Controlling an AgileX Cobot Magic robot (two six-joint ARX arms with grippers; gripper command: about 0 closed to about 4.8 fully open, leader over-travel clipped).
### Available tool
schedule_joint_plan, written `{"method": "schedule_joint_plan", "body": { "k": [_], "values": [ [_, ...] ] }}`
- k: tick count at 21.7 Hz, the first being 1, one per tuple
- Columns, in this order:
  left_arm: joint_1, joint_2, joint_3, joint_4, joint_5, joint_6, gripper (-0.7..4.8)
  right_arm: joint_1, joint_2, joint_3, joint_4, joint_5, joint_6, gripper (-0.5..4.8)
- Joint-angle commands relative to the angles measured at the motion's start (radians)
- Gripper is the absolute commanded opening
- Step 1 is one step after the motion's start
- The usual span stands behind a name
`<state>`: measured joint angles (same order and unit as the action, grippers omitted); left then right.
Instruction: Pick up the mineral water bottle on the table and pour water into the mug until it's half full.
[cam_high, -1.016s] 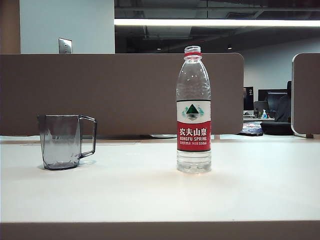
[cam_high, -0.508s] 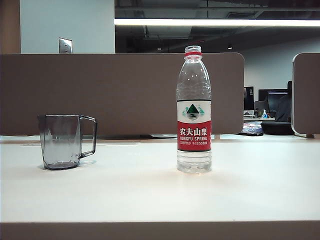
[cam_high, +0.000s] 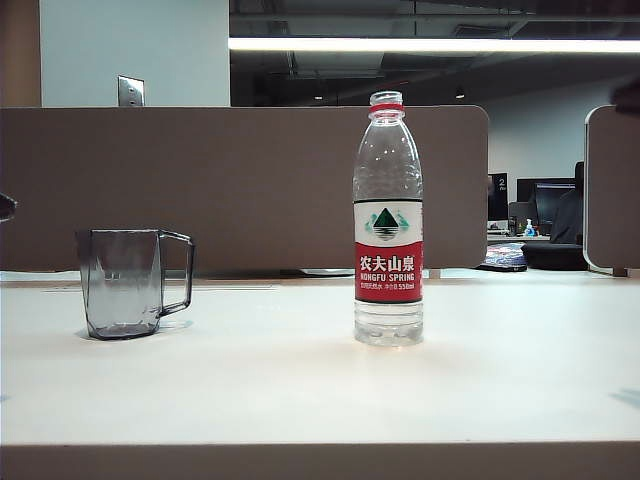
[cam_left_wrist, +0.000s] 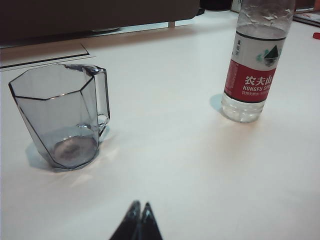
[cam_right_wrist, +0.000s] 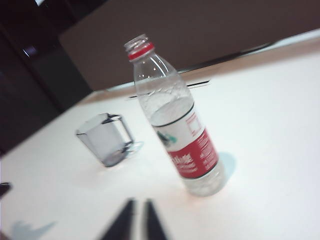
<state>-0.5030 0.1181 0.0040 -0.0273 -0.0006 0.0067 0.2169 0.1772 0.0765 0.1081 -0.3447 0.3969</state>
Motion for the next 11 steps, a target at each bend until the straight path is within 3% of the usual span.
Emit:
{"method": "schedule_joint_plan", "body": {
  "k": [1,2,4,6,9,11],
  "values": [
    [-0.001,0.0,0.003,0.006,0.001,0.0,-0.05,0.137,0.198,0.064,0.084,0.14,-0.187,4.01],
    [-0.001,0.0,0.003,0.006,0.002,0.0,-0.05,0.184,0.283,0.079,0.137,0.177,-0.238,4.74],
    [-0.001,0.0,0.003,0.005,0.001,0.0,-0.05,0.277,0.479,0.096,0.296,0.298,-0.313,4.79],
    [-0.001,0.0,0.003,0.007,0.002,0.0,-0.05,0.335,0.729,0.103,0.562,0.411,-0.365,4.79],
    [-0.001,0.0,0.003,0.006,0.001,0.0,-0.05,0.334,1.016,0.116,0.898,0.415,-0.365,4.79],
    [-0.001,0.0,0.003,0.006,0.006,0.0,-0.05,0.334,1.208,0.166,1.025,0.415,-0.365,4.79]
  ]
}}
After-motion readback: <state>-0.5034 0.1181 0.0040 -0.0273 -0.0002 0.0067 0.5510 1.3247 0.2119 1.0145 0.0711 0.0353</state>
